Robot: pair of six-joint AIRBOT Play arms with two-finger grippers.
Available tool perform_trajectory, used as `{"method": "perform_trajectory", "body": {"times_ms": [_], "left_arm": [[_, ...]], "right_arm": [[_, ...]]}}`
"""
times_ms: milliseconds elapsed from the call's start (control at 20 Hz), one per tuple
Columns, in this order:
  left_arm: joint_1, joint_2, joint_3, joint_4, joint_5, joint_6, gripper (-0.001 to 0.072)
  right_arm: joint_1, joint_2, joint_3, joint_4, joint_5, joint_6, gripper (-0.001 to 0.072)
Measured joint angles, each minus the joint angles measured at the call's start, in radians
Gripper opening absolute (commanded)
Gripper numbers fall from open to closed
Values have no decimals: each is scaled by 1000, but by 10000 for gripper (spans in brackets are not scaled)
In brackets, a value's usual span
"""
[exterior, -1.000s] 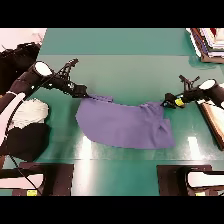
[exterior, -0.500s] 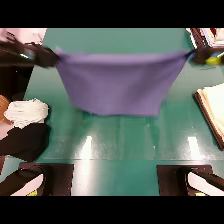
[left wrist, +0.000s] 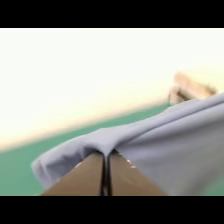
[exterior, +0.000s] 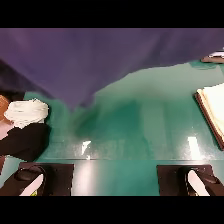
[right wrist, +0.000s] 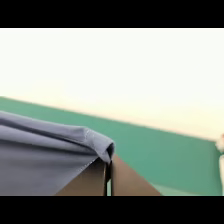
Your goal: Fold the shirts.
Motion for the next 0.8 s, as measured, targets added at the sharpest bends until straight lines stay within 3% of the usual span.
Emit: {"method": "perform_trajectory", "body": {"times_ms": [200,450,650,800], "left_arm": [[0,-3,63,11,-3,-7,27],[0,-110,-48,60,-56,-8,29],[0,-302,-188,63,-125,-8,29],[0,-482,-277,41,-135,-6,30]], "right_arm": [[-117,-14,90,7,93,37,12],[-159,-167,138,24,229,117,12],[-77,-327,-4,-24,274,152,12],[31,-465,-141,-138,225,163,12]]}}
